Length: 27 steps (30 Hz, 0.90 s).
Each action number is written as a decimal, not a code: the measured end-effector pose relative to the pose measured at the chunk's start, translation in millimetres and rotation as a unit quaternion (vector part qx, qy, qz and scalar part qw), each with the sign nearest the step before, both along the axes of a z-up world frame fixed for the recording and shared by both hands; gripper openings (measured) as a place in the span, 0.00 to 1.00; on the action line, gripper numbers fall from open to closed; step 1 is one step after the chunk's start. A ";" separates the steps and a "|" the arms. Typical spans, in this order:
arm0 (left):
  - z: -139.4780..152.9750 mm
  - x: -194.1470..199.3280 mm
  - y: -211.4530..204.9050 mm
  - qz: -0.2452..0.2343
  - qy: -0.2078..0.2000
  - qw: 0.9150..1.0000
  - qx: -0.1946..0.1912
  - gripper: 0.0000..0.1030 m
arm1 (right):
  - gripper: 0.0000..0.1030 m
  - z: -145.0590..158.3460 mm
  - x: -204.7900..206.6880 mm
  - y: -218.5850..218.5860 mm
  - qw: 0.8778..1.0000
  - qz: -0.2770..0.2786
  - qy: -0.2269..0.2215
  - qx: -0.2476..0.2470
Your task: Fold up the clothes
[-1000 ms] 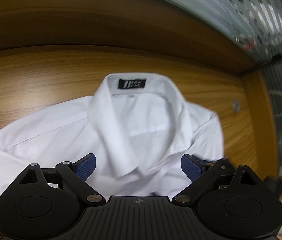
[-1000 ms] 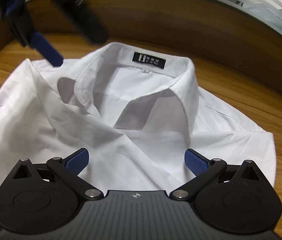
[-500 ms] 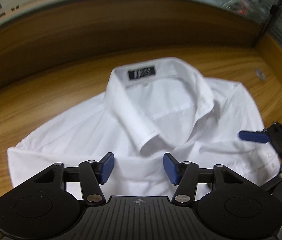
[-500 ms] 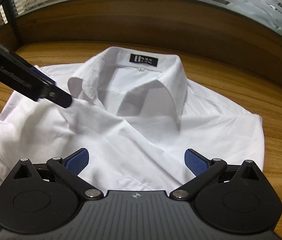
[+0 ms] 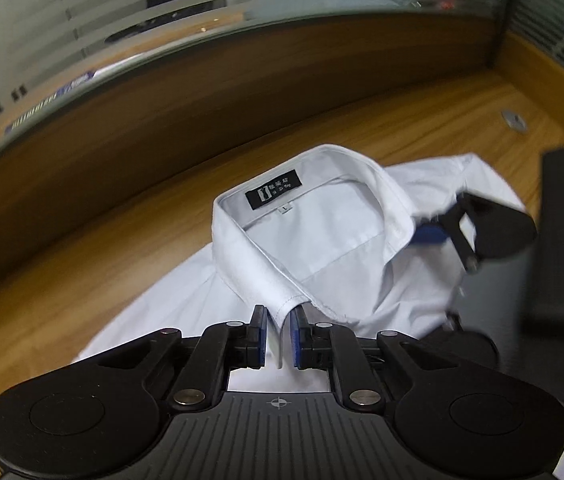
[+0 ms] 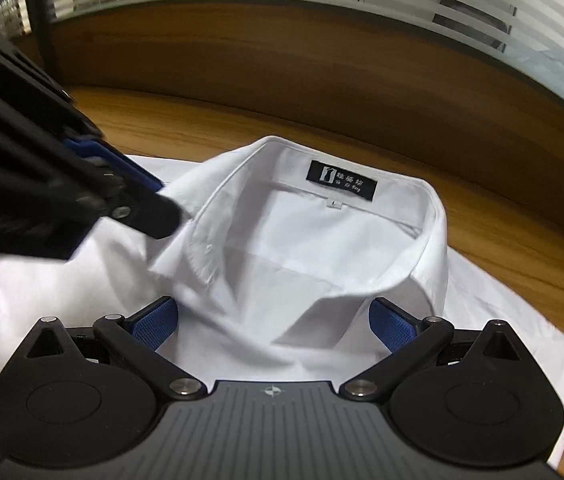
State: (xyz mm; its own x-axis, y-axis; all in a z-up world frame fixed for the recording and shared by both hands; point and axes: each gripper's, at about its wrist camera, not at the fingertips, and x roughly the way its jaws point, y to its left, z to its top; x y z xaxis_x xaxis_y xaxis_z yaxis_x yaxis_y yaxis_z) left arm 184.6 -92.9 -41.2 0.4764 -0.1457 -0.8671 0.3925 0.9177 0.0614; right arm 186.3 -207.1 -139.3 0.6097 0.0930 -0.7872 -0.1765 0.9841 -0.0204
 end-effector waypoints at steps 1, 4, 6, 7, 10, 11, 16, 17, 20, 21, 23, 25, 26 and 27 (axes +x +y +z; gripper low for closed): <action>-1.0 -2.7 -3.1 -0.009 -0.002 1.000 0.010 0.14 | 1.00 -2.1 2.7 -0.2 1.000 -0.009 -0.003 -0.008; -5.0 -7.9 -8.6 -0.033 -0.003 0.998 0.045 0.14 | 1.00 -8.1 9.8 -6.9 0.999 -0.038 0.002 -0.011; -11.8 -12.4 -11.3 -0.046 0.001 0.996 0.070 0.15 | 1.00 -8.8 10.0 -10.2 0.999 -0.042 0.007 -0.002; -15.0 -15.5 -11.3 -0.052 0.000 0.996 0.079 0.15 | 0.99 -7.0 8.0 -10.9 0.999 -0.038 0.007 0.000; -22.4 -23.2 -7.9 -0.058 0.001 0.995 0.076 0.16 | 0.99 0.2 0.5 -14.2 1.000 -0.026 0.005 0.014; -23.8 -25.7 -6.6 -0.055 0.000 0.996 0.074 0.16 | 0.99 3.2 -3.6 -15.8 1.000 -0.022 0.005 0.020; -24.9 -33.5 -2.4 -0.034 -0.012 0.998 0.051 0.16 | 0.99 12.5 -27.6 -27.0 0.999 -0.004 0.001 0.039; -24.9 -33.9 -2.1 -0.031 -0.014 0.998 0.046 0.16 | 0.99 12.8 -30.6 -29.6 0.999 0.000 0.001 0.041; -24.4 -29.5 0.5 -0.017 -0.016 0.999 0.025 0.16 | 0.89 13.4 -38.1 -34.5 0.999 0.011 -0.001 0.038; -24.0 -27.2 1.8 -0.011 -0.015 1.000 0.015 0.16 | 0.87 13.1 -38.8 -34.9 0.999 0.013 0.000 0.035; -23.9 -19.8 2.0 0.004 -0.012 1.000 0.006 0.16 | 0.83 13.0 -39.1 -35.6 0.999 0.015 0.003 0.038; -24.9 -14.8 -1.5 0.015 -0.006 1.000 -0.003 0.17 | 0.83 13.1 -38.8 -34.7 0.999 0.016 0.005 0.038; -26.7 -11.5 -2.7 0.020 -0.003 1.000 -0.007 0.19 | 0.83 13.1 -38.3 -33.6 0.999 0.016 0.006 0.038; -29.7 -8.2 -5.7 0.022 0.000 1.000 -0.008 0.20 | 0.83 13.0 -37.0 -32.0 0.999 0.016 0.008 0.036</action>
State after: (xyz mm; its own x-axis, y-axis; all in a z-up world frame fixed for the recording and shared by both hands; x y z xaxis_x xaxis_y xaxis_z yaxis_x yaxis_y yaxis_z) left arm 176.4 -98.5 -71.0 0.4833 -0.1383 -0.8645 0.3521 0.9348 0.0473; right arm 149.3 -239.1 -126.3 0.5935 0.1681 -0.7871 -0.2073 0.9769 0.0523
